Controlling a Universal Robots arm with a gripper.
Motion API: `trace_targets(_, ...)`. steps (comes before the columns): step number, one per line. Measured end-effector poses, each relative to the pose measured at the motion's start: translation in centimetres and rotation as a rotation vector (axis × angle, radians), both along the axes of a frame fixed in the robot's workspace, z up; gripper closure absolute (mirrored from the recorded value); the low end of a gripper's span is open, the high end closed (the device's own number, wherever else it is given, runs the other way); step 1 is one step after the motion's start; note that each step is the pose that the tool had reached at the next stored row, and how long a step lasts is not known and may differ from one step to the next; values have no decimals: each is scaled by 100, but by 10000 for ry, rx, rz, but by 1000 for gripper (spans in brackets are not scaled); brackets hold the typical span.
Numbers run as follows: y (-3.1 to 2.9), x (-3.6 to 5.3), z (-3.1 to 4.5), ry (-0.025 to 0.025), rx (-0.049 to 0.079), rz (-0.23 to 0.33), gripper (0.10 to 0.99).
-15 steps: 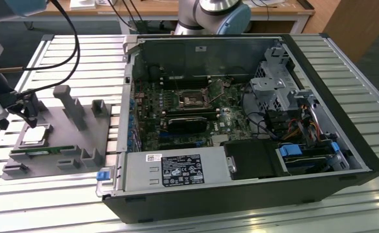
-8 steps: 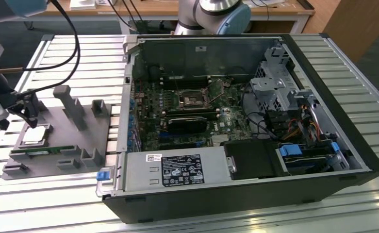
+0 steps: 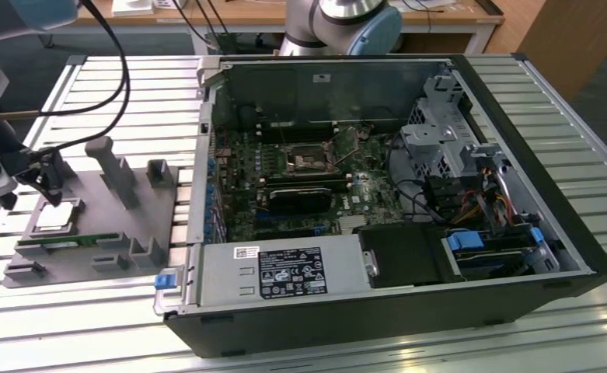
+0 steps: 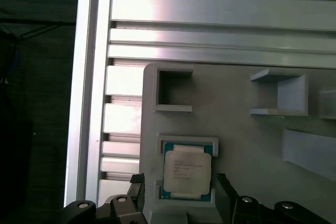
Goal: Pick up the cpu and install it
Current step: 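Pick up the cpu and move it towards the insertion slot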
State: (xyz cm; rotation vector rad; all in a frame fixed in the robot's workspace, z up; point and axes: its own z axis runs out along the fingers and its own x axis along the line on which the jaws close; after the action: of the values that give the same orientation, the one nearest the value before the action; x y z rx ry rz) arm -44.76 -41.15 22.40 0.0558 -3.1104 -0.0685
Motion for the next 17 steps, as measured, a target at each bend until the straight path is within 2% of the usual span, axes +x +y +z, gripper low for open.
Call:
trace_targets(10, 0, 32, -113, 2, -1, 0, 439)
trace_targets(17, -3, 37, -158, 1, 0, 2, 439)
